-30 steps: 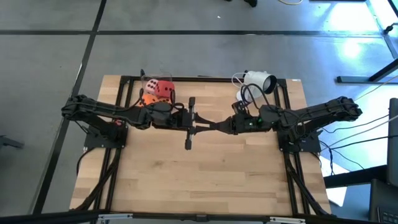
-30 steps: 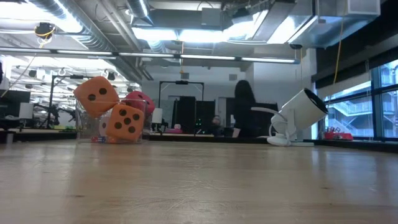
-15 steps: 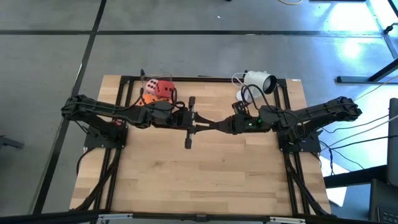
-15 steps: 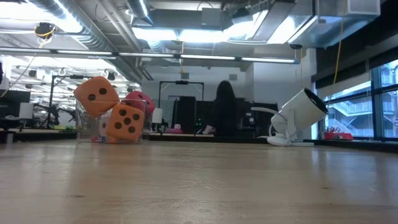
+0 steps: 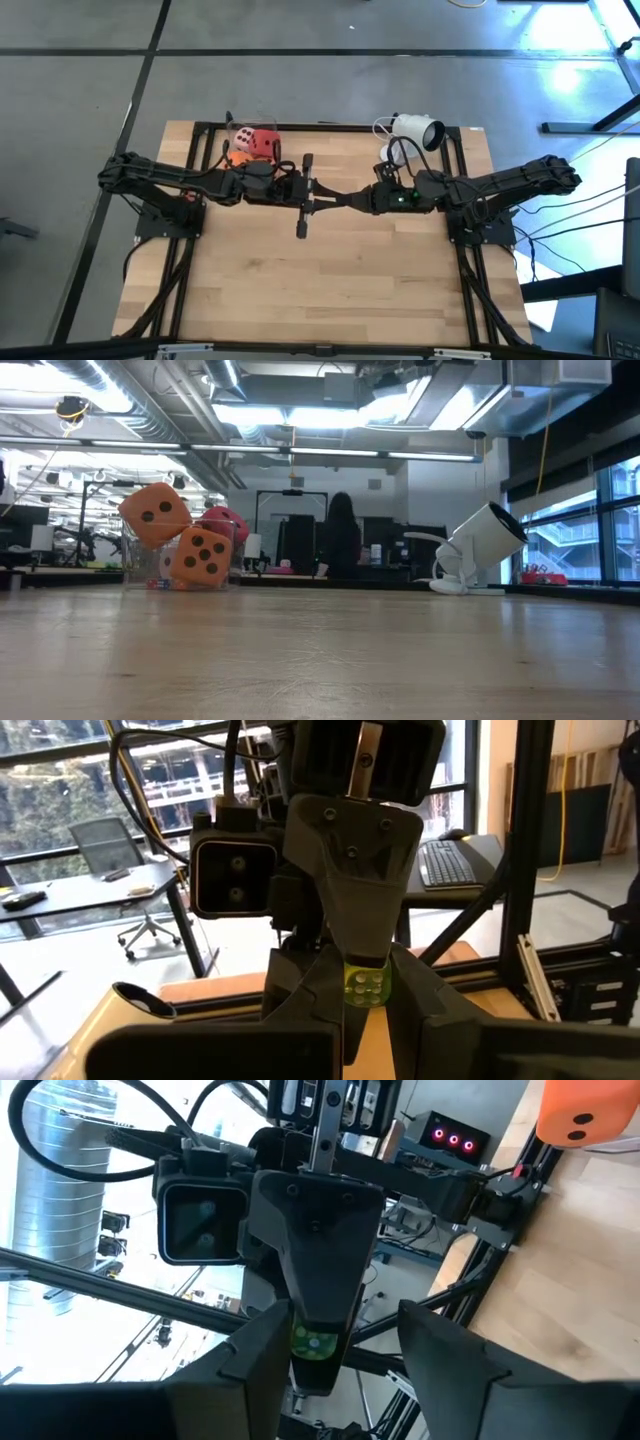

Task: Pick & Place Dice
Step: Put the small green dice into the transparent bin

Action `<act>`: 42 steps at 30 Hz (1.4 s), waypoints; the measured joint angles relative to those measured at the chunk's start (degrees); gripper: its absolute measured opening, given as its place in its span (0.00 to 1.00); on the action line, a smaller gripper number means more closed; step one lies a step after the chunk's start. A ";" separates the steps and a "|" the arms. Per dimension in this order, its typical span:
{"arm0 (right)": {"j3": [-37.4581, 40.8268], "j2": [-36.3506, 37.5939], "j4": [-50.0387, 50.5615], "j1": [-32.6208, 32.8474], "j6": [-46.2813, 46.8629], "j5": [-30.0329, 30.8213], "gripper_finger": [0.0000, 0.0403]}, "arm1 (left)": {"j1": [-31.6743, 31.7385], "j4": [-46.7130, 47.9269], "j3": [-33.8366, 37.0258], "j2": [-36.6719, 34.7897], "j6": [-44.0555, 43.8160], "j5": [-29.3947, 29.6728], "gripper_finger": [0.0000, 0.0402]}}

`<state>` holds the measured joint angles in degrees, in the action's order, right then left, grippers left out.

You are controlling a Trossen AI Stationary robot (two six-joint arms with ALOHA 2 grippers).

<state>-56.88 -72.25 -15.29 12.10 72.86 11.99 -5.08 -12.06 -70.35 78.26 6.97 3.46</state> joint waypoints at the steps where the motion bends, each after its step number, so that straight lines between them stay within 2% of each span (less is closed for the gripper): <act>1: 0.00 0.00 -0.05 0.02 0.00 0.00 0.45 | 0.00 0.06 0.00 -0.02 -0.23 0.02 0.05; 6: 0.02 0.00 -1.18 0.00 -0.93 1.17 0.45 | -0.01 0.07 -0.04 -0.07 -0.74 -0.06 0.05; 11: 0.09 0.00 -3.25 -0.11 -1.33 1.95 0.45 | -0.19 3.00 -0.17 -1.96 -5.96 0.71 0.05; 20: 0.09 0.04 -1.82 -0.09 -1.75 0.83 0.45 | 0.39 17.89 -0.17 -9.45 -7.89 10.75 0.05; 25: 0.09 0.07 7.29 -0.42 -3.06 -2.90 0.45 | 3.53 28.11 -0.15 -12.85 -9.78 15.54 0.05; 27: 0.09 0.07 12.03 -0.25 -3.80 -3.26 0.44 | 5.67 32.99 -0.15 -13.63 -10.70 18.16 0.05; 31: 0.09 0.07 18.29 0.88 -5.83 -3.14 0.42 | 12.26 41.37 -0.08 -14.21 -11.09 18.49 0.05; 35: 0.09 0.07 20.16 2.35 -6.44 -1.28 0.40 | 21.13 46.80 -0.04 -14.51 -12.79 15.87 0.05; 42: 0.09 0.09 20.09 3.95 -8.61 -0.87 0.38 | 37.78 54.89 -0.04 -12.87 -15.40 6.75 0.05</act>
<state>-56.80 -72.16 4.80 16.05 64.25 11.11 32.70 42.82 -70.39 65.39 -8.43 10.21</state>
